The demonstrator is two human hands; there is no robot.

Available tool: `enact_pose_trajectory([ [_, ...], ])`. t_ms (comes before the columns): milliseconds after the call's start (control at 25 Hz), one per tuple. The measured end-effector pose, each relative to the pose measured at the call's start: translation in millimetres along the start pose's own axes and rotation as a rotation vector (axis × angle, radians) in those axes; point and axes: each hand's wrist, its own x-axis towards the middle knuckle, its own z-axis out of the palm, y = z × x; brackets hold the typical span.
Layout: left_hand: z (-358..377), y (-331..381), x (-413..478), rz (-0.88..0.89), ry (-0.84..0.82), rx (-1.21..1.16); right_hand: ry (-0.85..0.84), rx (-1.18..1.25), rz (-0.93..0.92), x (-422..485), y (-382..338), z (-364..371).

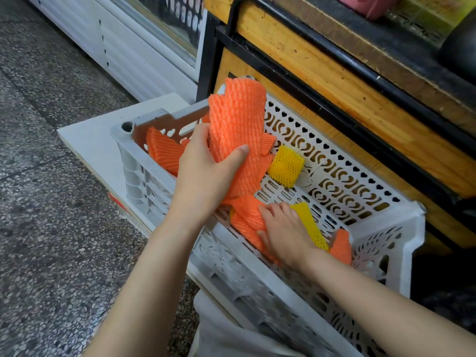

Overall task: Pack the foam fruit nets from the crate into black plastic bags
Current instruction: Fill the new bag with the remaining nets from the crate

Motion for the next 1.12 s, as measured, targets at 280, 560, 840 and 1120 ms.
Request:
enact_pose_trajectory([
  [280, 5.5, -1.0, -3.6, 0.039, -0.035, 0.082, 0.001, -0.018, 0.041, 9.5, 4.7, 1.2],
  [560, 3.5, -4.8, -1.2, 0.05, -0.029, 0.117, 0.085, 0.211, 0.117, 2.1, 15.2, -16.0],
  [840, 17.9, -3.0, -12.5, 0.142, -0.078, 0.262, 0.245, 0.452, 0.275, -27.7, 36.5, -54.9],
  [1120, 51.4, 3.3, -51.6, 0.193, -0.088, 0.253, 0.498, 0.62, 0.328, -95.1, 42.0, -104.7],
])
